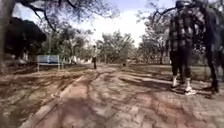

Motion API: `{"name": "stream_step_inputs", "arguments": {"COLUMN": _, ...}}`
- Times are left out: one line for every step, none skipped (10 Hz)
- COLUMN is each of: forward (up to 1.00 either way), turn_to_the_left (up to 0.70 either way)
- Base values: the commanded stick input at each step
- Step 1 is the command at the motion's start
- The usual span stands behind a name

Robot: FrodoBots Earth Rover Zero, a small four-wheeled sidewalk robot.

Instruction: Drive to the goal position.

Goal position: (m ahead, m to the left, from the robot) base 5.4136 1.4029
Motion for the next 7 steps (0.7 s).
{"name": "stream_step_inputs", "arguments": {"forward": 0.85, "turn_to_the_left": 0.0}}
{"name": "stream_step_inputs", "arguments": {"forward": 0.85, "turn_to_the_left": 0.0}}
{"name": "stream_step_inputs", "arguments": {"forward": 0.85, "turn_to_the_left": 0.0}}
{"name": "stream_step_inputs", "arguments": {"forward": 0.85, "turn_to_the_left": 0.0}}
{"name": "stream_step_inputs", "arguments": {"forward": 0.85, "turn_to_the_left": 0.0}}
{"name": "stream_step_inputs", "arguments": {"forward": 0.85, "turn_to_the_left": 0.0}}
{"name": "stream_step_inputs", "arguments": {"forward": 0.85, "turn_to_the_left": 0.0}}
